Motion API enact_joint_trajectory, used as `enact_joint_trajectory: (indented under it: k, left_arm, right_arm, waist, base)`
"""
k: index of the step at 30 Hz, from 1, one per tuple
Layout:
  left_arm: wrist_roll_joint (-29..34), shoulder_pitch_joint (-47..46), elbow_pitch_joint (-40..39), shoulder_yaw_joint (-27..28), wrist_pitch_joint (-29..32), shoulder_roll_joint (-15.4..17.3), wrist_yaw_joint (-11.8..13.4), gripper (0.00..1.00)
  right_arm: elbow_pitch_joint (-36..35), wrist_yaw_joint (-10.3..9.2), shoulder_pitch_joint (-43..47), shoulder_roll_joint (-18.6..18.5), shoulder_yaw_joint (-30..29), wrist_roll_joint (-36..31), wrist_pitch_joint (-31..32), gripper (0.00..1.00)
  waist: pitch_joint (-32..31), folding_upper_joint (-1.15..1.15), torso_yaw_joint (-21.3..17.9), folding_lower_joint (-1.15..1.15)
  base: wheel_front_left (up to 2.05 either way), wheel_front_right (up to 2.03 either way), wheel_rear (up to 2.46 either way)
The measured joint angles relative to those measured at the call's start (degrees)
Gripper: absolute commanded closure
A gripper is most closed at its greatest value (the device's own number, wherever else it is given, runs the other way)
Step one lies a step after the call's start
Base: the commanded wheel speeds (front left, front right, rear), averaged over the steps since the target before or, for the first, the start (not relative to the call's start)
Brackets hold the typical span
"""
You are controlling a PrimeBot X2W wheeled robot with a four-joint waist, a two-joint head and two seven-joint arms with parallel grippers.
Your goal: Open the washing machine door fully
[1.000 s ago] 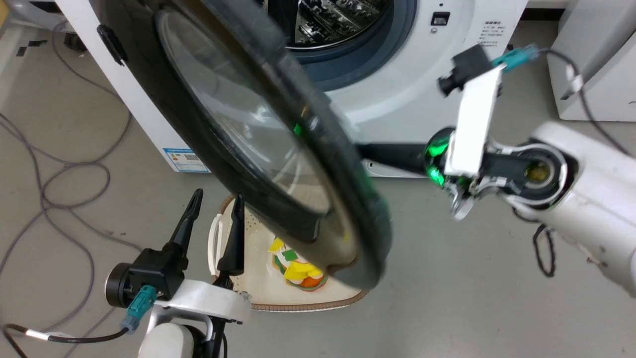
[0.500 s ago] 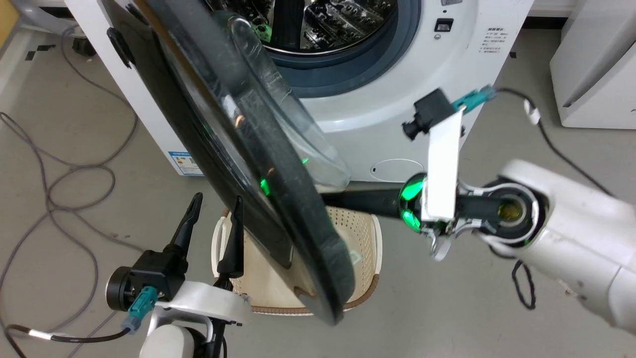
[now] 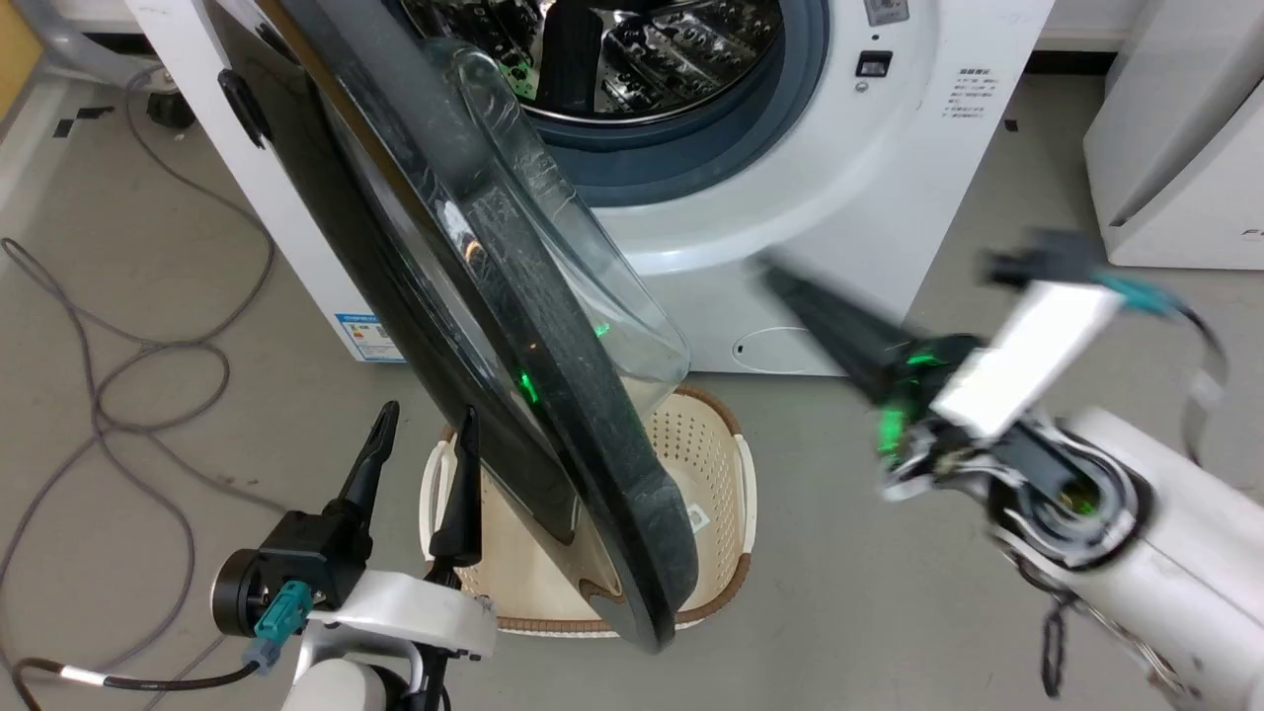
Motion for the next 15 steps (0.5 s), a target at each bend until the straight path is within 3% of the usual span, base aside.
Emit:
enact_joint_trajectory:
  k: [4,8,9,15]
  left_arm:
    - [-0.09,0.36,0.11,0.14,0.00,0.00,0.07,0.00]
    - [-0.09,0.87,0.42,0.03,0.00,0.00,0.07,0.00]
    - [-0.09,1.38,0.64,-0.05,0.00,0.00,0.18,0.00]
    - [-0.10,2.14,1.10,-0.15,0.00,-0.01,0.53,0.00]
  right_arm:
    - [-0.87,0.00,8.96,-0.38,-8.42,-3.44,-11.60,0.00]
    - [3.14,0.00,17.52,-0.76,-13.58,-10.42,-16.02,0.00]
    - [6.75,0.00,21.95,0.89,-20.76,-14.26,-16.15,0.00]
    - [14.68,0.00,32.39,9.33,-41.06,-39.95,-16.22,0.00]
  waist:
    - [-0.68,0.00,-0.33,0.00]
    - [-1.59,0.00,-0.75,0.00]
    - [-2.08,0.00,-0.93,0.00]
    - [-3.45,0.00,-1.43,0.00]
  base:
    - [0.00,0.00,0.00]
    - [0.00,0.00,0.00]
    - [0.00,0.00,0.00]
    - [0.00,0.00,0.00]
